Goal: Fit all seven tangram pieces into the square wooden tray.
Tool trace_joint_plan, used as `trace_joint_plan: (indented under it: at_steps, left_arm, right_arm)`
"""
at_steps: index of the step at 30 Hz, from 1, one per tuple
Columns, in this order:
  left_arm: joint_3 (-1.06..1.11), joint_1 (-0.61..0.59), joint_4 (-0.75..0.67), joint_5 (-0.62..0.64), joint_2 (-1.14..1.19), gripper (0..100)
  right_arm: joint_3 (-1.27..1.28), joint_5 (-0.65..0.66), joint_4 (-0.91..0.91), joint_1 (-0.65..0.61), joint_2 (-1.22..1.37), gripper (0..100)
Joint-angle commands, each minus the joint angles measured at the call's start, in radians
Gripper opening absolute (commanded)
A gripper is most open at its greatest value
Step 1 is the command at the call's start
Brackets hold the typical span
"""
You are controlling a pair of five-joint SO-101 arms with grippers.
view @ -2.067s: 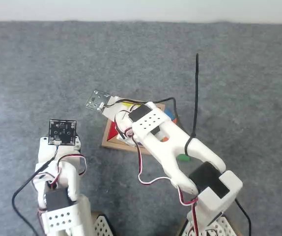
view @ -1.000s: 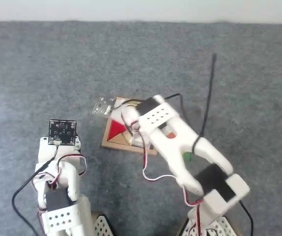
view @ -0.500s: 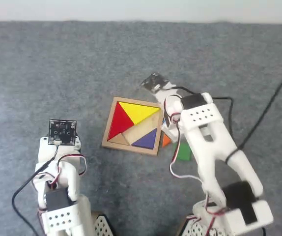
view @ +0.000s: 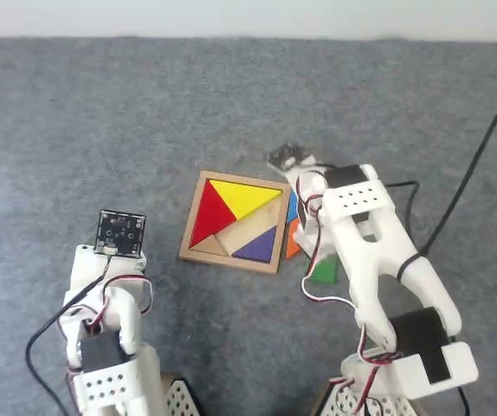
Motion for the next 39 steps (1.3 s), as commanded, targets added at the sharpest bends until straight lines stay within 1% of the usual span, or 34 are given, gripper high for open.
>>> trace_joint_plan:
  at_steps: [1,4,5,6,7,8,10,11,12,14,16,19,20,22,24,28,30,33,36,39]
  left_arm:
    - [-0.035,0.0,0.003,-0.02,-0.012,6]
    - [-0.031,0.0,0.003,-0.057,-0.012,6]
    - [-0.031,0.0,0.003,-0.058,-0.012,6]
    - [-0.031,0.0,0.003,-0.06,-0.012,6]
    - [-0.031,0.0,0.003,-0.06,-0.012,6]
    - [-0.031,0.0,0.003,-0.061,-0.012,6]
    - [-0.028,0.0,0.003,-0.061,-0.012,6]
    - [-0.027,0.0,0.0,-0.063,-0.012,6]
    - [-0.024,0.0,-0.006,-0.063,-0.012,6]
    - [-0.022,-0.002,-0.012,-0.063,-0.012,6]
    - [-0.022,-0.002,-0.011,-0.063,-0.012,6]
    - [-0.022,-0.002,-0.011,-0.063,-0.012,6]
    - [-0.022,-0.002,-0.011,-0.063,-0.012,6]
    - [-0.022,-0.002,-0.011,-0.063,-0.012,6]
    - [-0.022,-0.002,-0.011,-0.063,-0.012,6]
    - [-0.021,-0.002,-0.011,-0.063,-0.012,6]
    - [-0.021,0.0,-0.011,-0.063,-0.012,6]
    - [-0.021,0.0,-0.011,-0.063,-0.012,6]
    - [-0.021,0.0,-0.011,-0.063,-0.012,6]
    - [-0.021,0.0,-0.011,-0.063,-0.012,6]
  right_arm:
    - [0.032,-0.061,-0.019,-0.001,-0.081,18.9]
    - [0.063,-0.229,-0.077,-0.031,-0.09,18.9]
    - [0.077,-0.269,-0.099,-0.047,-0.093,19.1]
    - [0.092,-0.262,-0.11,-0.065,-0.099,19.1]
    - [0.098,-0.213,-0.116,-0.077,-0.099,19.1]
    - [0.103,-0.132,-0.116,-0.084,-0.099,19.0]
    - [0.112,0.086,-0.119,-0.088,-0.097,19.1]
    - [0.112,0.149,-0.127,-0.088,-0.094,19.1]
    - [0.109,0.152,-0.136,-0.09,-0.093,19.1]
    - [0.098,0.061,-0.137,-0.09,-0.097,19.1]
    - [0.087,-0.098,-0.133,-0.09,-0.101,19.1]
    - [0.084,-0.301,-0.131,-0.085,-0.101,18.9]
    - [0.084,-0.359,-0.133,-0.084,-0.099,18.8]
    - [0.084,-0.434,-0.128,-0.074,-0.093,18.8]
    - [0.095,-0.442,-0.096,-0.051,-0.101,19.0]
    - [0.091,-0.333,-0.099,0.001,-0.108,18.8]
    - [0.091,-0.316,-0.094,0.002,-0.11,18.8]
    - [0.092,-0.331,-0.094,0.002,-0.111,18.8]
    - [0.094,-0.4,-0.102,-0.007,-0.101,18.7]
    - [0.1,-0.41,-0.104,-0.035,-0.093,18.7]
